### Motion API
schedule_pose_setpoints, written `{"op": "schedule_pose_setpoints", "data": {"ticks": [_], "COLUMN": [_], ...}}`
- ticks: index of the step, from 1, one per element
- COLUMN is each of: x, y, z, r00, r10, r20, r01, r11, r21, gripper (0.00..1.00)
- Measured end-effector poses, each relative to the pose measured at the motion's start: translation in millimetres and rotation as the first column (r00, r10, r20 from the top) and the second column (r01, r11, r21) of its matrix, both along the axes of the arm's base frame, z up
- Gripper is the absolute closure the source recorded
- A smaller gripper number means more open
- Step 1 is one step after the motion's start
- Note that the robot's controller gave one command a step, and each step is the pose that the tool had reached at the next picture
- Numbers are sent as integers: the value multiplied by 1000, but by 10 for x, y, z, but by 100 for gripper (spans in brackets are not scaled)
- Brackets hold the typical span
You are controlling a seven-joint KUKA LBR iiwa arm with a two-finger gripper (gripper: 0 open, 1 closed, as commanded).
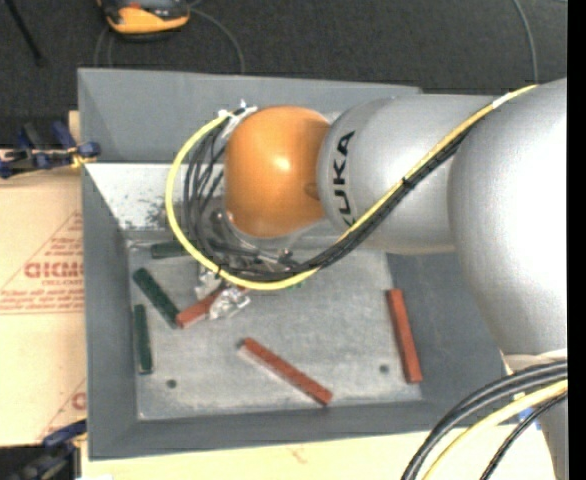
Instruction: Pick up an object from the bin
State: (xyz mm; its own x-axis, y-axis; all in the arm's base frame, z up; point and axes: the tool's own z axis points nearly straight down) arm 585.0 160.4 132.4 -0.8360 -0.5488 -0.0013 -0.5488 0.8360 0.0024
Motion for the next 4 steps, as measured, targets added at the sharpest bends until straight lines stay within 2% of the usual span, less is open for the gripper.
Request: {"op": "schedule_pose_setpoints", "data": {"ticks": [4], "x": [-1], "y": [-1], "z": [0], "r00": [1000], "r10": [-3], "r20": [-1], "r01": [3], "r11": [1000], "r21": [0], "gripper": [100]}}
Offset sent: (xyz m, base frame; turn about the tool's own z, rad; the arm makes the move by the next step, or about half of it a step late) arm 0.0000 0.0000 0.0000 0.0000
